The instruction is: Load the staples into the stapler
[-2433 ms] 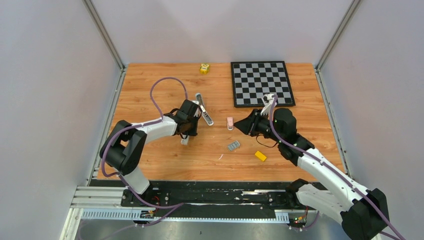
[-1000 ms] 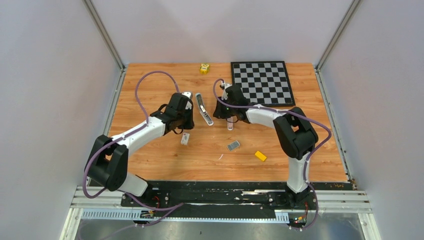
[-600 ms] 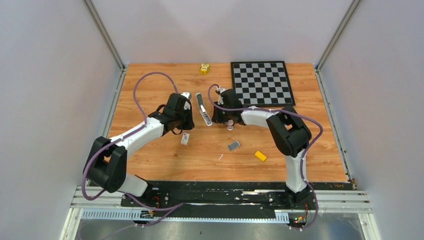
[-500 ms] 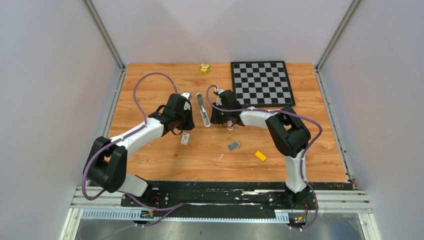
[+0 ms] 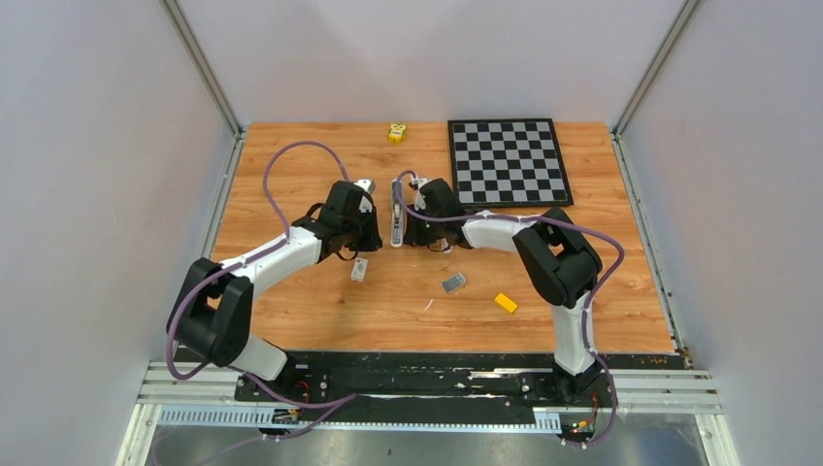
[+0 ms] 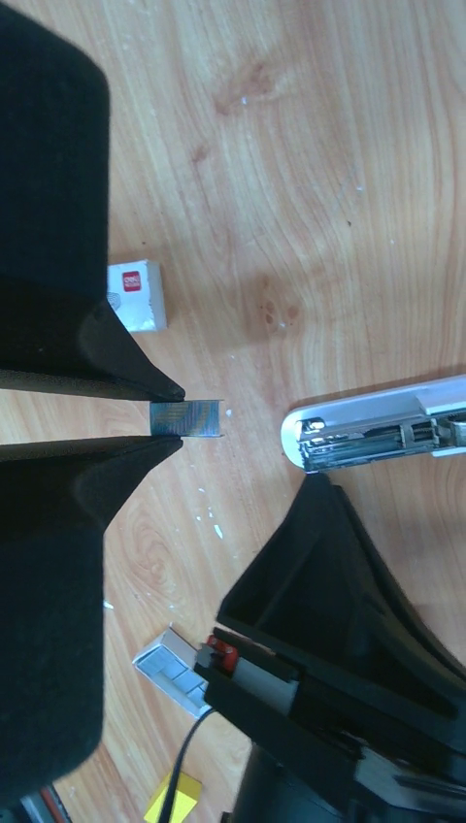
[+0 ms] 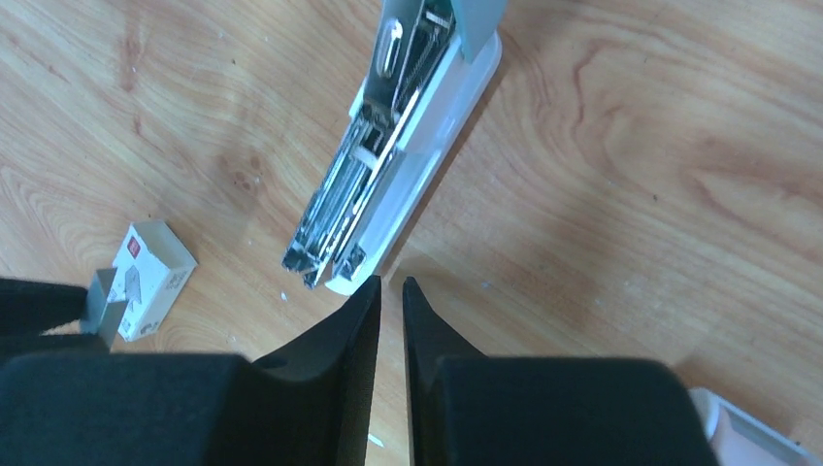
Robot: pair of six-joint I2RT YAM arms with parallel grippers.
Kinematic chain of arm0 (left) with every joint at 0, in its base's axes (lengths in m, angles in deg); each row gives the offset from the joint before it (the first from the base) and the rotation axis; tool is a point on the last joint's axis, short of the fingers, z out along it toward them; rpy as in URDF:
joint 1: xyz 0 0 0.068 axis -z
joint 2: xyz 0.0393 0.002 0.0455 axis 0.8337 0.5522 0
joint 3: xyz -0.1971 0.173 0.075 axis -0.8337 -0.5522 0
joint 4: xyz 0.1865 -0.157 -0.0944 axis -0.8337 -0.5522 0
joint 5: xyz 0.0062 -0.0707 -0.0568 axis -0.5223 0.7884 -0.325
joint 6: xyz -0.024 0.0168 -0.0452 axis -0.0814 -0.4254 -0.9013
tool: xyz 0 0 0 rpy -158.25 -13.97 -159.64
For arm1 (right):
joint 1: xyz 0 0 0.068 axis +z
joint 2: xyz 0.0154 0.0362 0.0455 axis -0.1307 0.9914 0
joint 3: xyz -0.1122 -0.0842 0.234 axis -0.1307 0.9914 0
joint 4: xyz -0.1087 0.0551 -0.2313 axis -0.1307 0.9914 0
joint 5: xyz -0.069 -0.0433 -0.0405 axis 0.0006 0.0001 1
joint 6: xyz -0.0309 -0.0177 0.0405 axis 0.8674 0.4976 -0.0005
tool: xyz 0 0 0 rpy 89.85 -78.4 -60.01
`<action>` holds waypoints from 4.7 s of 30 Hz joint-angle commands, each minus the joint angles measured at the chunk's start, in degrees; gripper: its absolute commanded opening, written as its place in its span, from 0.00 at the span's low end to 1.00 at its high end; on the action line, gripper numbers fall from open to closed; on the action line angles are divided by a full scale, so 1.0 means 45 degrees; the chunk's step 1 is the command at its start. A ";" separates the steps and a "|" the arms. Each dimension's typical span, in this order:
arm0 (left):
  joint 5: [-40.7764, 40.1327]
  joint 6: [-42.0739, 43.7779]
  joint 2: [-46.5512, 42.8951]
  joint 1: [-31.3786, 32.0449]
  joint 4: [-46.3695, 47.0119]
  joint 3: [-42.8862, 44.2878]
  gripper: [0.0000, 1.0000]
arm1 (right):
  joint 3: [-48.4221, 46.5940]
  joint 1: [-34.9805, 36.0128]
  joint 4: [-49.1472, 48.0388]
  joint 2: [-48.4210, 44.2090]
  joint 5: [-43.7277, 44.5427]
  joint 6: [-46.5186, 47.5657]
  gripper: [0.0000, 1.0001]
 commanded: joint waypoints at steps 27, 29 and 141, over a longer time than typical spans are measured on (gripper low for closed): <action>-0.2101 -0.0917 0.3169 0.1261 -0.0977 0.3743 0.19 | 0.5922 -0.0449 0.1673 -0.8835 0.2118 0.1107 0.99; -0.2259 -0.0947 0.3341 0.1362 -0.1028 0.3855 0.19 | 0.6135 -0.0478 0.2003 -0.9176 0.2288 0.1143 1.00; -0.3712 -0.0196 0.4484 0.1765 -0.1884 0.4807 0.17 | 0.6508 -0.0799 0.2386 -0.9881 0.2162 0.1388 0.99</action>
